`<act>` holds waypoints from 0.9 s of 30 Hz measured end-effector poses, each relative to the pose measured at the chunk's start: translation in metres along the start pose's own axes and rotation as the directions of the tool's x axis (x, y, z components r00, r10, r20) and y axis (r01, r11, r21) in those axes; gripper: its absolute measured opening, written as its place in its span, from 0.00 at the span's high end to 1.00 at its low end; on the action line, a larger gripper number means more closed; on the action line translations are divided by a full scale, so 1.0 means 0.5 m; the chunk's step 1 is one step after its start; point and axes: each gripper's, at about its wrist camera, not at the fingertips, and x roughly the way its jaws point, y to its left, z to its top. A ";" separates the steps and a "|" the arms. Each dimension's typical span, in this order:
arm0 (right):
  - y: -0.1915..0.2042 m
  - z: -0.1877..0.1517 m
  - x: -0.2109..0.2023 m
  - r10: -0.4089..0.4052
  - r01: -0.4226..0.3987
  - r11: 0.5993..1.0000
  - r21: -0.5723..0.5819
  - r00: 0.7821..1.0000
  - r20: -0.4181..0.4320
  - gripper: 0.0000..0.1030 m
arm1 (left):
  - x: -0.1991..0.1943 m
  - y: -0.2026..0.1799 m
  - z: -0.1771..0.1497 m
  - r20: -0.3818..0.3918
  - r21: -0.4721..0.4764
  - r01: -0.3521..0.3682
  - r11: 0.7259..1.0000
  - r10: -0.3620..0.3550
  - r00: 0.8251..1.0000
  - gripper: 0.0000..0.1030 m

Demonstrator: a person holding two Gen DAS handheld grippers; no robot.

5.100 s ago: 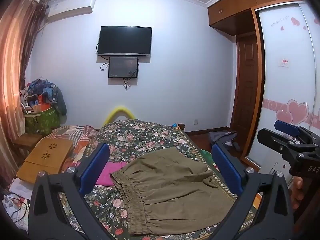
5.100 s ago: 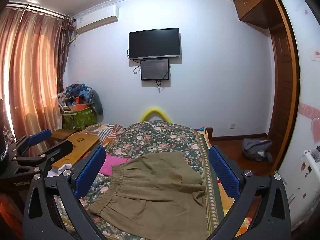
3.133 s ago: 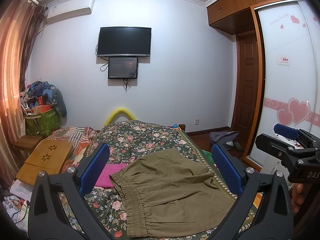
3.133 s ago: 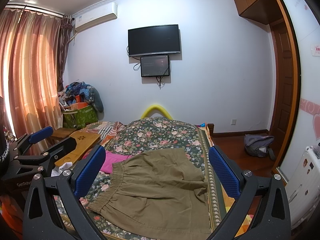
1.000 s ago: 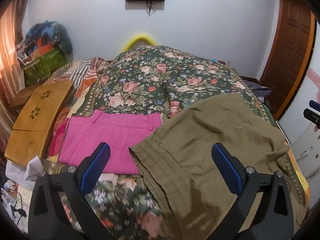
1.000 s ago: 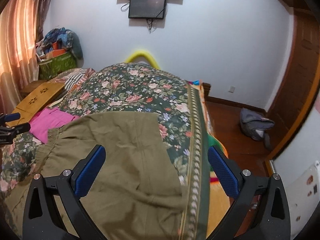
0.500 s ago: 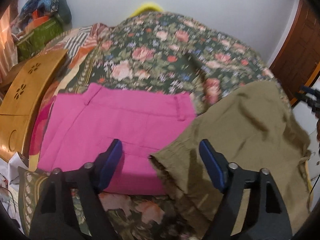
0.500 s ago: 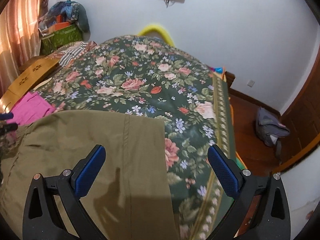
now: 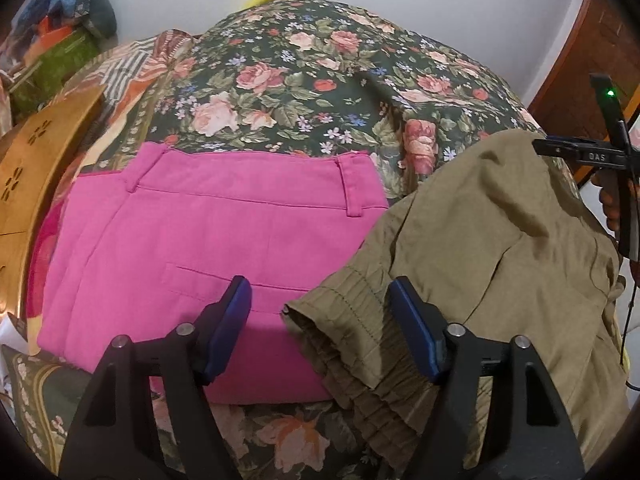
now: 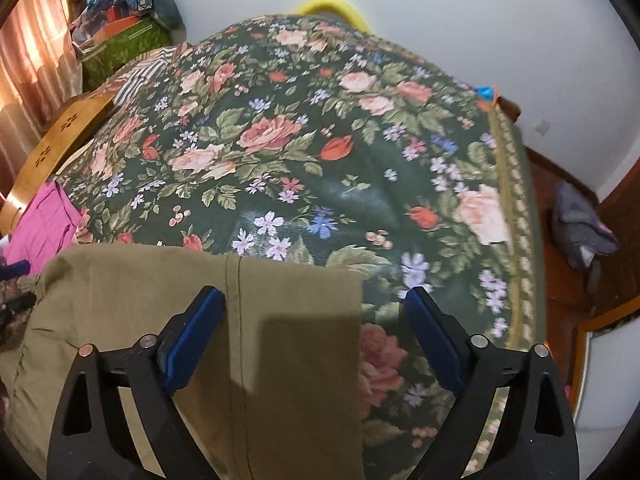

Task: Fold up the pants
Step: 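Move the left tool to the elastic waistband while the right tool reaches the pant leg, then close the left tool on the waistband while the right tool grips the leg edge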

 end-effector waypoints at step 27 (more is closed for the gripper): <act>0.049 0.007 -0.194 0.079 -0.083 0.996 0.010 0.968 0.239 0.82 | -0.166 -0.022 0.067 0.137 -0.038 0.069 0.997 -0.063 0.989 0.89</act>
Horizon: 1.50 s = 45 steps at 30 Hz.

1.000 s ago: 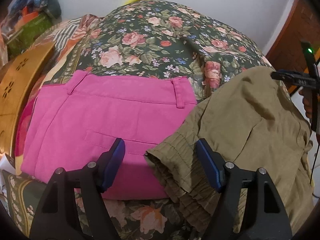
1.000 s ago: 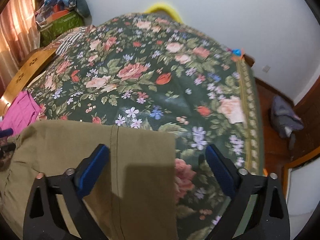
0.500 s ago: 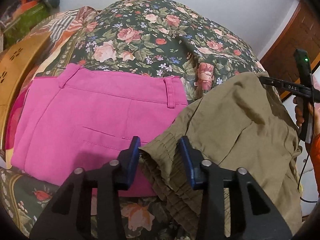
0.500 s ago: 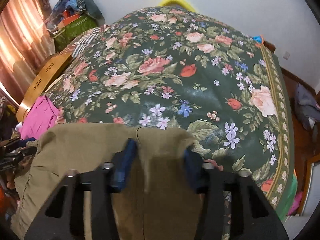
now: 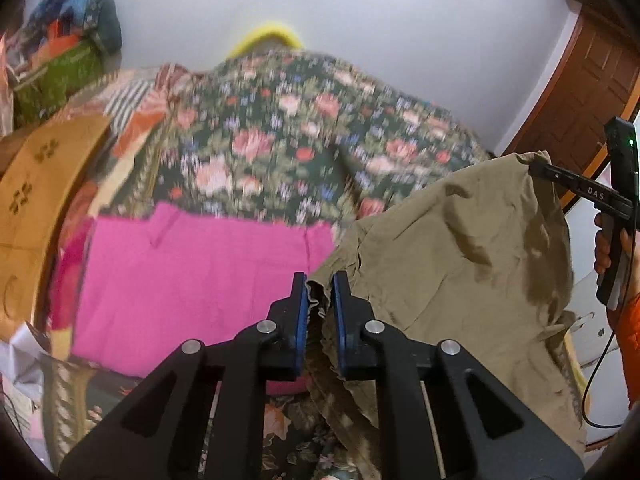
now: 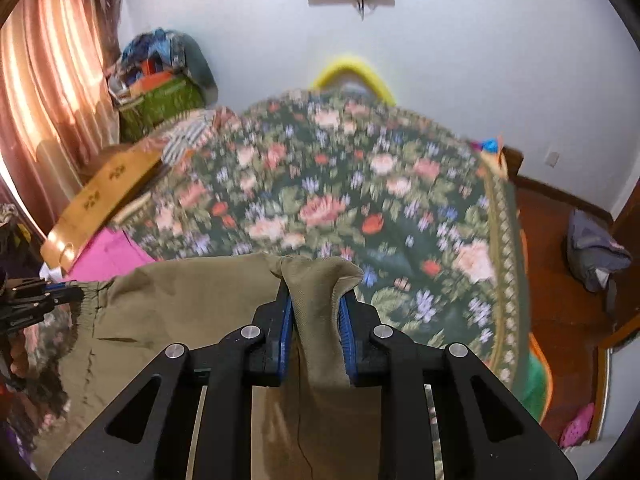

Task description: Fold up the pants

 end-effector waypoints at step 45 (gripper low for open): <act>0.134 -0.422 -0.343 0.021 -0.024 0.992 0.126 0.999 0.031 0.82 | -0.239 -0.065 -0.302 -0.039 0.104 0.036 0.994 -0.032 0.999 0.90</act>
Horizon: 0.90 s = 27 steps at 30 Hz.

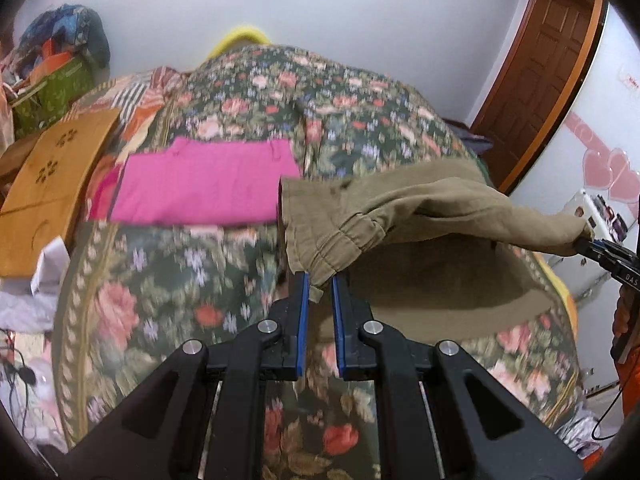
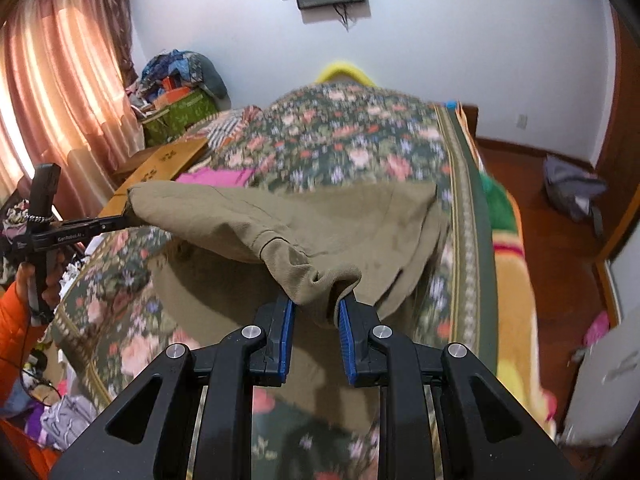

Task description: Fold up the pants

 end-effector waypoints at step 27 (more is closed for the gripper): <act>-0.075 -0.102 -0.056 -0.129 0.136 0.977 0.166 0.990 -0.052 0.82 | -0.020 -0.057 0.006 0.018 0.007 -0.013 1.000 0.013 1.000 0.90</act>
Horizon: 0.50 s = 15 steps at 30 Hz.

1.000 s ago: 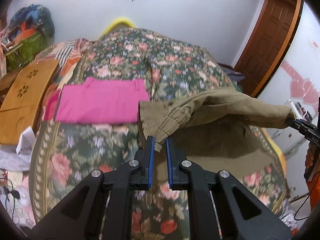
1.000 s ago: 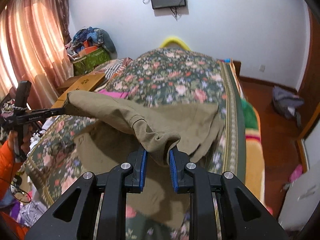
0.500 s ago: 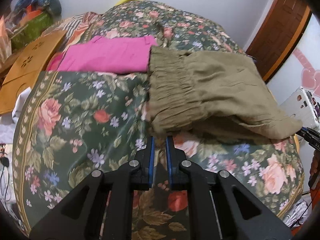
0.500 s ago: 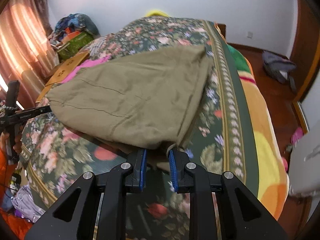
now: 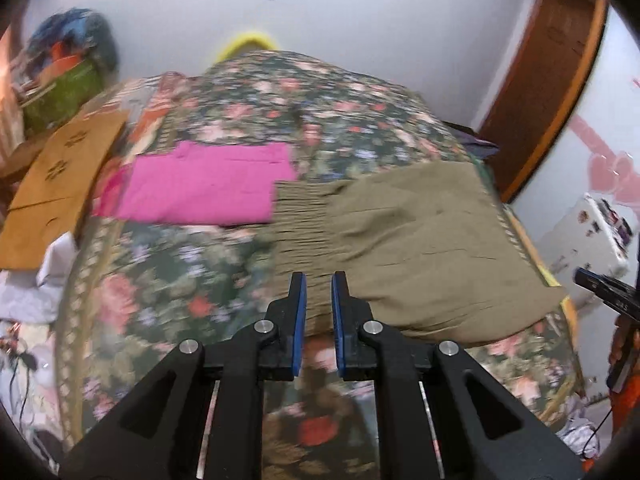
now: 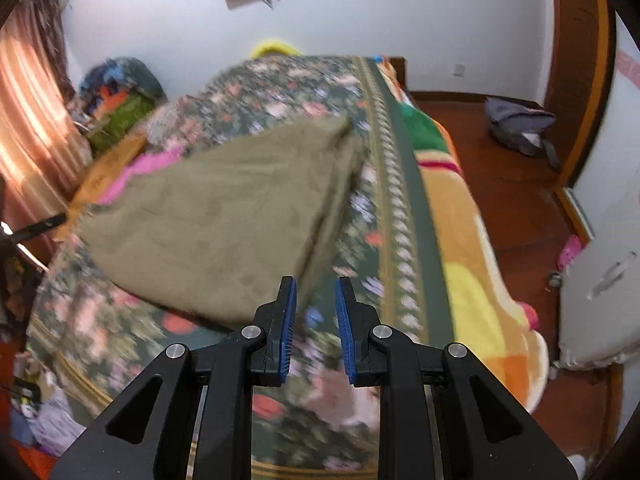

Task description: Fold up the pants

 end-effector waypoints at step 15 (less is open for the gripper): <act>0.033 -0.039 0.114 0.096 -0.101 0.995 -0.025 0.985 -0.146 0.82 | 0.140 -0.049 -0.035 -0.141 0.036 0.008 0.999 -0.003 0.990 0.90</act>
